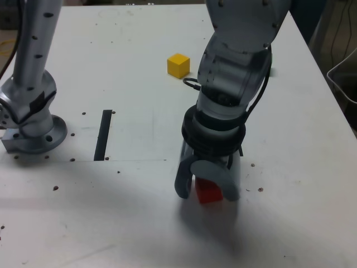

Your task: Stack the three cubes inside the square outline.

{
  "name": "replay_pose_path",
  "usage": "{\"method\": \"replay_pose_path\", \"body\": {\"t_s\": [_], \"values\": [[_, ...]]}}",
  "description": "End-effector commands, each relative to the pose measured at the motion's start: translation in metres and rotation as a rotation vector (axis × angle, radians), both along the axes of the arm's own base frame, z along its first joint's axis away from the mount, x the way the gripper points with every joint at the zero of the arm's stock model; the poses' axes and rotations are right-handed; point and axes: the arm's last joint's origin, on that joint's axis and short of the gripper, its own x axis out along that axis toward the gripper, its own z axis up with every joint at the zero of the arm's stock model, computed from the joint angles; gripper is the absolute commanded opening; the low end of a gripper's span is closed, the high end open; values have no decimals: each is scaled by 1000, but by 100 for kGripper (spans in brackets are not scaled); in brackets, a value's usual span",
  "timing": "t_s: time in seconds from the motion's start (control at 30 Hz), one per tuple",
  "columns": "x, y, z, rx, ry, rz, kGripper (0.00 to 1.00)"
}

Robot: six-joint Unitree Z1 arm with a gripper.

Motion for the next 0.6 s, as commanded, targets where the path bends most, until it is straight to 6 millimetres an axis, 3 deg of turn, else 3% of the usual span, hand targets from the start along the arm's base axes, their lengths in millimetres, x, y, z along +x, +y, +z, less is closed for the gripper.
{"method": "replay_pose_path", "body": {"t_s": [0.0,0.27,0.57], "values": [[1,0,0,-5,-1,6,42],[2,2,0,-9,0,13,29],[2,3,4,-2,-9,12,22]]}}
